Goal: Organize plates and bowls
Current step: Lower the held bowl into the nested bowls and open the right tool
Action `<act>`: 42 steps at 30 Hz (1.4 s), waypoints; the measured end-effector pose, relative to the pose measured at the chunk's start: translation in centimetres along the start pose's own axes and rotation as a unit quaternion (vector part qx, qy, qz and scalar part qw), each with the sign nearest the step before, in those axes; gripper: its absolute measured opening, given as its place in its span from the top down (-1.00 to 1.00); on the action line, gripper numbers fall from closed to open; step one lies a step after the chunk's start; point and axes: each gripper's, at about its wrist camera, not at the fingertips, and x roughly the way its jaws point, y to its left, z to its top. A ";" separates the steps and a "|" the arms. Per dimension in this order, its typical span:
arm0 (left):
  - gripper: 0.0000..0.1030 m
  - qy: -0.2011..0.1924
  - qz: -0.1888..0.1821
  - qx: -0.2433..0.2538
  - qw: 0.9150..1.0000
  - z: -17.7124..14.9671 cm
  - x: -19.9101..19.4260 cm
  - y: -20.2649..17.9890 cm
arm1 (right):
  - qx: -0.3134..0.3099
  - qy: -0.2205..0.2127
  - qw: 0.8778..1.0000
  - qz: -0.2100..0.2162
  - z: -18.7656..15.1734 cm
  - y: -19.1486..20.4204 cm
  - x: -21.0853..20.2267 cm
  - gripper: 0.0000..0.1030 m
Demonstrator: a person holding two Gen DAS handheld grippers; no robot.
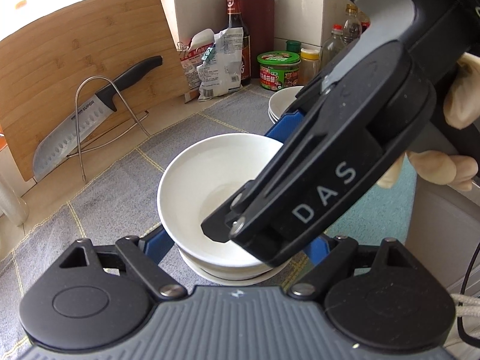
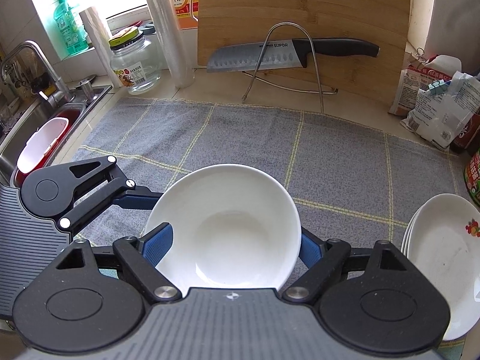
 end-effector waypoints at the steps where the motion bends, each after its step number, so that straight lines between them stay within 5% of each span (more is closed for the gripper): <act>1: -0.72 0.001 0.000 0.000 1.000 0.0 0.0 0.0 | -0.001 0.001 1.000 0.000 0.0 0.0 0.1 -0.75; 19: -0.74 0.006 0.006 -0.001 1.000 -0.3 0.3 0.0 | -0.011 0.011 1.000 -0.007 0.0 0.1 0.9 -0.75; 29: -0.82 -0.002 0.002 -0.003 1.000 -0.5 0.1 0.1 | -0.012 0.010 1.000 -0.011 -0.2 0.1 1.1 -1.00; 42: -0.83 -0.008 -0.004 -0.007 1.000 -0.9 -1.0 0.5 | -0.011 -0.013 1.000 -0.015 -0.6 -0.1 -0.6 -1.00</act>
